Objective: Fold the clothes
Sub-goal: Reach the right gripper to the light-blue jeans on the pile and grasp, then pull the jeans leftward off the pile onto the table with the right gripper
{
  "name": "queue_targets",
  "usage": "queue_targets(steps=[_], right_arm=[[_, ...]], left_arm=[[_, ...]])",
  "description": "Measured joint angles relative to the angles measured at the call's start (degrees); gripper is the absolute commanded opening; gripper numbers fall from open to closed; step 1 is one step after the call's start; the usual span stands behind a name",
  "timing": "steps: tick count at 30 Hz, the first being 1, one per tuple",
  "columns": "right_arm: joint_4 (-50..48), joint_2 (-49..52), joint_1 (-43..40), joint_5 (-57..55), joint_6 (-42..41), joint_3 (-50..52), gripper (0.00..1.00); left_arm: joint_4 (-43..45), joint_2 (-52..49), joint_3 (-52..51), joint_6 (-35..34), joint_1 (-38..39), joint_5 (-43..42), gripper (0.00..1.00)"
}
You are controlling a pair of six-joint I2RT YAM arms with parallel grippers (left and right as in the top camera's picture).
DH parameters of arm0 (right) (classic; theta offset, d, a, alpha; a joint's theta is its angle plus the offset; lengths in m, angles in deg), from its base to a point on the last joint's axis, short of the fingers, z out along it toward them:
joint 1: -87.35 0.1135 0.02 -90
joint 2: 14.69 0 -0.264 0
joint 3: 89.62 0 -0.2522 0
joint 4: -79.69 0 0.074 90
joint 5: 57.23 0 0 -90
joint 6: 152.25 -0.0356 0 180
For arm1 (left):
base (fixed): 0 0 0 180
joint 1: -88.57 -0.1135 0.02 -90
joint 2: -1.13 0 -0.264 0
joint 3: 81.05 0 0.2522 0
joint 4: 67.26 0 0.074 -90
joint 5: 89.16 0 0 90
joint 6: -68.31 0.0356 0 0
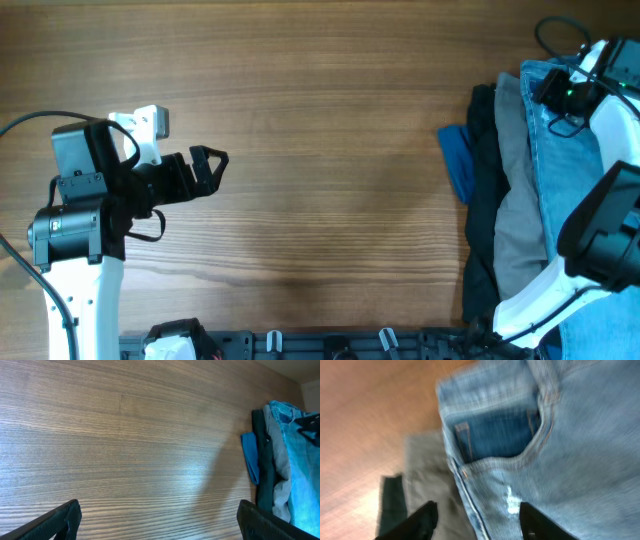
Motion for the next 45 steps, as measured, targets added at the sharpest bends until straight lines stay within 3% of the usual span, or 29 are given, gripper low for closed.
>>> queue_targets(steps=[5,7,8,9,10,13,15,20,27,34,38,43,45], right_arm=[[1.09,4.85,0.28,0.04,0.96,0.00,0.49],[1.09,5.16,0.31,0.04,1.14,0.00,0.38],[1.05,5.16,0.28,0.04,1.64,0.00,0.20],[1.07,5.16,0.28,0.02,1.92,0.00,0.10],[1.11,5.16,0.31,-0.24,1.88,0.00,0.08],[1.05,5.16,0.24,-2.01,-0.17,0.00,0.11],[1.05,5.16,0.22,-2.19,-0.96,0.00,0.05],[1.05,5.16,-0.85,-1.40,-2.08,0.00,0.04],[0.92,1.97,-4.04,7.78,-2.80,0.00,0.04],[1.53,-21.05,-4.76,18.58,-3.58,-3.02,0.04],[1.49,-32.33,5.35,22.53,-4.02,-3.80,0.04],[1.09,-33.35,32.63,24.72,-5.38,-4.42,0.05],[1.09,-30.23,44.22,24.13,-5.55,-4.46,0.31]], left_arm=[[0.04,0.00,0.00,0.00,0.00,0.00,1.00],[0.04,0.00,0.00,0.00,0.00,0.00,1.00],[0.04,0.00,0.00,0.00,0.00,0.00,1.00],[0.04,0.00,0.00,0.00,0.00,0.00,1.00],[0.04,0.00,0.00,0.00,0.00,0.00,1.00],[0.04,0.00,0.00,0.00,0.00,0.00,1.00],[0.04,0.00,0.00,0.00,0.00,0.00,1.00],[0.04,0.00,0.00,0.02,0.00,0.00,1.00],[0.28,0.00,0.00,0.00,0.00,-0.02,1.00],[1.70,0.42,0.37,-5.25,-2.23,-0.17,1.00],[0.85,1.86,5.62,-8.20,-6.91,-0.11,1.00],[0.46,5.49,15.43,-9.05,-9.77,0.11,1.00],[0.39,6.91,18.86,-9.03,-9.97,0.50,1.00]])
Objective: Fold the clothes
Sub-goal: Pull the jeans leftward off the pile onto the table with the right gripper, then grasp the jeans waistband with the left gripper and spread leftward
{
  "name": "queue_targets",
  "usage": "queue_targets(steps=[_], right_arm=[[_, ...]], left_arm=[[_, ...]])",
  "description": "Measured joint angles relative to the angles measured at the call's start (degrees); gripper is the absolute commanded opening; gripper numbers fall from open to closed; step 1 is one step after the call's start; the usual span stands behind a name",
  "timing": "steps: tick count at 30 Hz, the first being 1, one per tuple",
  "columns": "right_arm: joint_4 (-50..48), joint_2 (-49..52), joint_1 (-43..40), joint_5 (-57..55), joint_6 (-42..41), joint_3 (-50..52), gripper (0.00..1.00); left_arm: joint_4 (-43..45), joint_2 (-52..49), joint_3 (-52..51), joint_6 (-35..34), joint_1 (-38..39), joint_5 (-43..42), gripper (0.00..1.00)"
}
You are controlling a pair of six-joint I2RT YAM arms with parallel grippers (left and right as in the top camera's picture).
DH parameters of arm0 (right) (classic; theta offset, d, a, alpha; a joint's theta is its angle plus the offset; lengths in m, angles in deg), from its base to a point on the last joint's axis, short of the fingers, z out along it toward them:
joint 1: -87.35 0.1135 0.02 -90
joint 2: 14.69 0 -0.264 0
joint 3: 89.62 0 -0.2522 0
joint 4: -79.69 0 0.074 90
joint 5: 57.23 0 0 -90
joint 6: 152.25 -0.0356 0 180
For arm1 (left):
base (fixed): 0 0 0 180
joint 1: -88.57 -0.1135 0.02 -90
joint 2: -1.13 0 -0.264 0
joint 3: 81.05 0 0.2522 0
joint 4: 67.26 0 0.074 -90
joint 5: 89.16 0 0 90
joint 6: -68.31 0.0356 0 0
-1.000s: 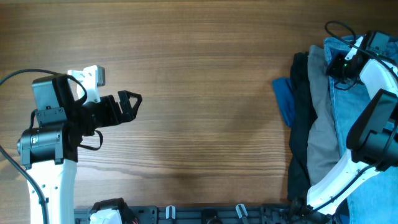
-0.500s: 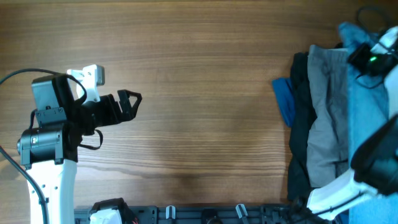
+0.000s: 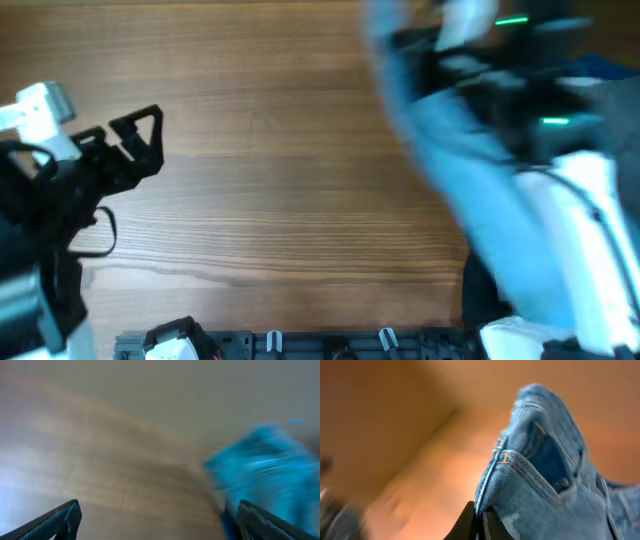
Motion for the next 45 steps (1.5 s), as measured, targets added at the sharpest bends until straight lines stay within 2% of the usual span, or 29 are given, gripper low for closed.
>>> queue_targets(steps=[2,3,5,7,10,12,16,19,23,27,29,30,37,42,45], right_arm=[[0.31,5.46,12.48,-0.42,0.17,-0.04,0.55],[1.14,8.17,17.42,-1.09,0.90,-0.07,0.60],[3.72,12.33,24.57,-3.82,1.73,0.00,0.64],[6.29,13.09,26.36,-7.80,2.05,0.09,0.65],[8.66,10.34,21.49,-12.61,2.21,-0.68,0.65],[10.10,3.72,11.13,-16.72,2.21,-3.08,0.64],[16.61,-2.69,0.63,-17.18,-0.59,-3.72,0.61],[21.20,-4.26,-6.67,-17.99,-3.23,-4.00,0.61],[25.51,-3.89,-10.23,-18.18,-5.53,-4.00,0.60],[26.56,-3.89,-11.23,-18.34,-6.25,-4.00,0.61],[27.71,-3.89,-11.23,-18.64,-6.49,-4.00,0.62],[28.09,-3.89,-11.23,-18.86,-6.64,-4.00,0.62],[29.35,-3.87,-11.23,-21.99,-7.50,-4.00,0.62],[29.57,-3.87,-11.23,-23.34,-8.37,-4.00,0.61],[29.59,-3.87,-11.23,-23.37,-8.68,-4.00,0.60]], left_arm=[[-0.42,1.40,2.95,0.04,-0.04,0.98,1.00],[-0.90,2.08,4.31,0.04,-0.04,1.81,1.00],[-1.77,3.26,6.21,0.07,-0.04,3.52,1.00],[-2.08,4.24,7.45,0.31,-0.04,4.87,1.00],[-2.47,4.85,7.87,0.72,-0.04,6.03,1.00],[-3.43,3.82,7.87,0.96,-0.04,6.29,1.00],[-6.62,-1.62,8.72,4.11,3.54,4.55,1.00],[-7.72,-9.38,8.79,7.58,8.61,3.39,0.84],[-6.71,-24.90,8.72,13.77,16.98,2.95,0.43],[-2.10,-39.80,8.66,17.35,22.64,3.69,0.18],[-0.42,-43.30,8.66,18.38,23.58,3.93,0.04],[1.90,-49.51,8.61,18.53,24.96,4.17,0.04],[9.33,-67.28,8.57,20.26,28.28,4.96,0.04],[11.61,-72.46,8.59,20.06,27.74,5.60,0.04],[11.43,-72.52,8.74,17.22,25.57,6.78,0.04]])
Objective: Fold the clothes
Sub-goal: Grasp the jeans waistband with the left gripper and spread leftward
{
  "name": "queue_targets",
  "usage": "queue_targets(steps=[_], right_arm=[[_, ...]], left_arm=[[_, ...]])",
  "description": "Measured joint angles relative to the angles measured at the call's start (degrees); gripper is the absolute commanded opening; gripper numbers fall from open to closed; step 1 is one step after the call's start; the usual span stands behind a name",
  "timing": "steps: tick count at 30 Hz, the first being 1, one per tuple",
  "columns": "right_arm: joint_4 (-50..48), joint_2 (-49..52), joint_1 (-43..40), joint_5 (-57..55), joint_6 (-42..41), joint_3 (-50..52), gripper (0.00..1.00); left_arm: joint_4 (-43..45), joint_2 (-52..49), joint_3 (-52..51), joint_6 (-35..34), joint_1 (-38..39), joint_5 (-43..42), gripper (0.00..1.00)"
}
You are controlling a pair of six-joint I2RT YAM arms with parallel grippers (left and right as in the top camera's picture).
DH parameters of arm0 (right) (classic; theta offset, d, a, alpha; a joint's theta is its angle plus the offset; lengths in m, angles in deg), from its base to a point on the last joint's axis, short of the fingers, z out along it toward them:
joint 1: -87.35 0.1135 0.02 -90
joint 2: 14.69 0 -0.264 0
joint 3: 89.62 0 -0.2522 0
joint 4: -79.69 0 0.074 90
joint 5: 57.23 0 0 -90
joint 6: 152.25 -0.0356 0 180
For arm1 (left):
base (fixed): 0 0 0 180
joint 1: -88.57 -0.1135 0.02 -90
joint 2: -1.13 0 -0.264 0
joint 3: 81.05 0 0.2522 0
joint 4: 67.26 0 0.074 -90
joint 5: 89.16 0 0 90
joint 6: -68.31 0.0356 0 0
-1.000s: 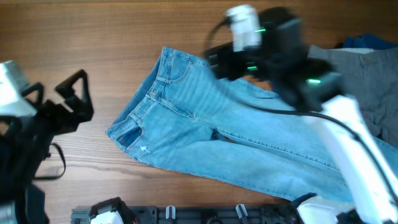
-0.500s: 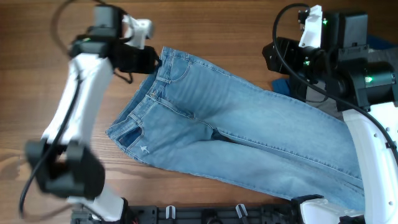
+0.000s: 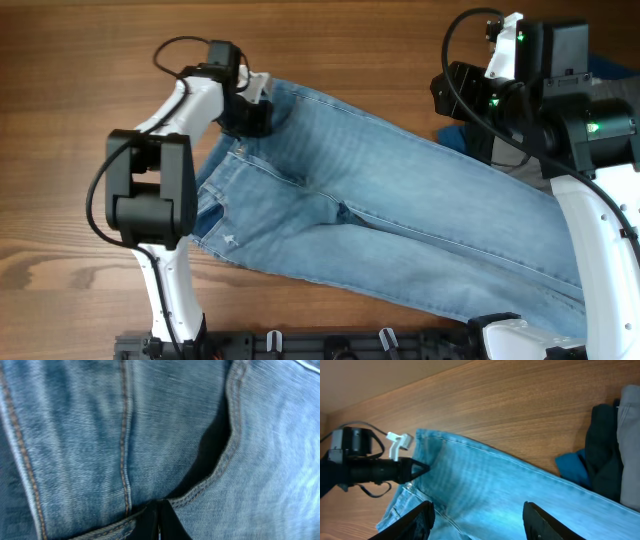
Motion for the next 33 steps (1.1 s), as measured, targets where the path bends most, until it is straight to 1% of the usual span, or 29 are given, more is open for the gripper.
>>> queue_targets(steps=[2,5,9,15,18,20,21,22,23,26,27,29,31,33], right_arm=[[0.02,0.07,0.00,0.00,-0.39,0.00,0.60],[0.63,0.28,0.00,-0.02,-0.98,0.00,0.59],[1.31,0.33,0.00,-0.11,-1.20,0.00,0.59],[1.95,0.63,0.00,-0.20,-1.42,0.00,0.59],[2.23,1.09,0.00,-0.20,-1.29,0.00,0.59],[2.75,2.01,0.00,-0.20,-0.96,0.00,0.59],[3.26,2.69,0.00,-0.17,-0.92,0.00,0.58],[3.72,3.37,0.00,-0.17,-0.90,0.00,0.55],[4.79,5.77,0.00,-0.17,-0.79,0.00,0.49],[5.33,9.40,0.00,-0.17,-0.63,0.00,0.40],[5.40,10.69,0.00,-0.17,-0.50,0.00,0.38],[5.40,13.46,0.00,-0.17,-0.79,0.00,0.31],[5.38,15.96,0.00,-0.17,-1.11,0.00,0.24],[5.25,18.12,0.00,-0.17,-1.42,0.00,0.18]], left_arm=[[-1.38,-0.22,0.50,-1.84,-2.43,0.61,0.04],[-3.93,-0.44,1.01,-3.87,-9.42,0.90,0.04],[-5.05,-0.44,1.46,-6.14,-22.36,2.91,0.04],[-3.41,-0.22,1.88,-10.10,-42.66,5.57,0.04],[-3.43,0.22,1.86,-10.82,-49.27,6.56,0.04],[-3.39,0.92,1.57,-11.21,-52.65,6.99,0.06],[-3.37,1.51,1.36,-11.23,-53.55,6.93,0.08],[-3.39,2.23,1.14,-11.23,-53.96,6.69,0.11],[-3.43,3.87,0.85,-11.23,-54.18,5.88,0.15],[-4.57,10.93,0.85,-9.11,-52.63,0.26,0.17],[-5.49,12.52,0.85,-8.26,-51.76,-0.87,0.17],[-7.96,15.69,0.92,-6.23,-48.81,-2.93,0.11],[-11.21,17.42,1.03,-4.17,-44.19,-4.52,0.05],[-13.79,17.51,0.72,-2.71,-39.69,-5.22,0.04]])
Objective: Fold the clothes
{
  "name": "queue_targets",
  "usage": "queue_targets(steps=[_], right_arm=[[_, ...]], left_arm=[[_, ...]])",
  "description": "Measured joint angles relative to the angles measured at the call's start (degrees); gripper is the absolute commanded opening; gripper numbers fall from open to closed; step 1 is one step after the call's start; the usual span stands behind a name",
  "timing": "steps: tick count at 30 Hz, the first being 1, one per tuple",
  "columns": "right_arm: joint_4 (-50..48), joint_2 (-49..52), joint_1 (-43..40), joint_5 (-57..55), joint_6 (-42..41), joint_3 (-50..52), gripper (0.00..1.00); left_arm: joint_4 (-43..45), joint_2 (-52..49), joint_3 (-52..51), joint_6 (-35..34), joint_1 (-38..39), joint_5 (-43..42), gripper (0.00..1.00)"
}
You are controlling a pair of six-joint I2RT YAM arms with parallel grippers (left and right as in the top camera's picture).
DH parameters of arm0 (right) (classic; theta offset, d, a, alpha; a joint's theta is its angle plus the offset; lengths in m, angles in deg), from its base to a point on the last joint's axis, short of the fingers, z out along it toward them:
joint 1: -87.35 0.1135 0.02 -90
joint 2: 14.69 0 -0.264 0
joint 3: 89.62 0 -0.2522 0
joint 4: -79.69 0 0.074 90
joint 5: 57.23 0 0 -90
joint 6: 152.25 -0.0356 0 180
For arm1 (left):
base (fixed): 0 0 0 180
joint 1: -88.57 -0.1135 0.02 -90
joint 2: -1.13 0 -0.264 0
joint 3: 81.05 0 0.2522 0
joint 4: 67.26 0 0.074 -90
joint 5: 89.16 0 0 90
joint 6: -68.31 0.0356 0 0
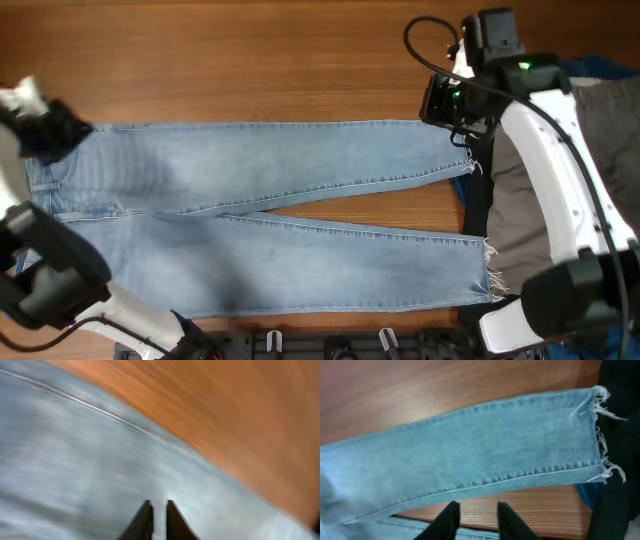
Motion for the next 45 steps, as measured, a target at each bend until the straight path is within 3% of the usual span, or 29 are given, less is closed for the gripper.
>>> queue_targets(steps=[5,10,19,28,31,39,45], right_arm=[[-2.10,4.61,0.00,0.00,-0.57,0.00,0.08],[-3.26,11.15,0.00,0.31,-0.87,0.00,0.08],[-8.44,25.40,0.00,5.11,-2.01,0.00,0.04],[-15.02,27.71,0.00,6.34,-1.64,0.00,0.04],[-14.21,27.71,0.00,7.82,-0.09,0.00,0.05],[-15.34,27.71,0.00,8.41,1.33,0.00,0.04],[-21.66,27.71,0.00,2.86,-3.58,0.02,0.04]], left_arm=[[0.55,-0.07,-6.45,1.22,12.04,-0.59,0.04],[5.60,-0.22,-14.88,-1.90,18.84,4.63,0.04],[22.71,0.55,-28.20,-11.65,19.61,8.72,0.08],[43.78,-3.54,-28.57,-17.03,20.57,6.91,0.05],[46.27,-6.97,-24.59,-17.99,20.76,5.97,0.04],[29.62,-12.52,-7.13,-17.18,21.07,9.03,0.05],[13.14,-12.26,7.80,-13.40,20.96,10.10,0.25]])
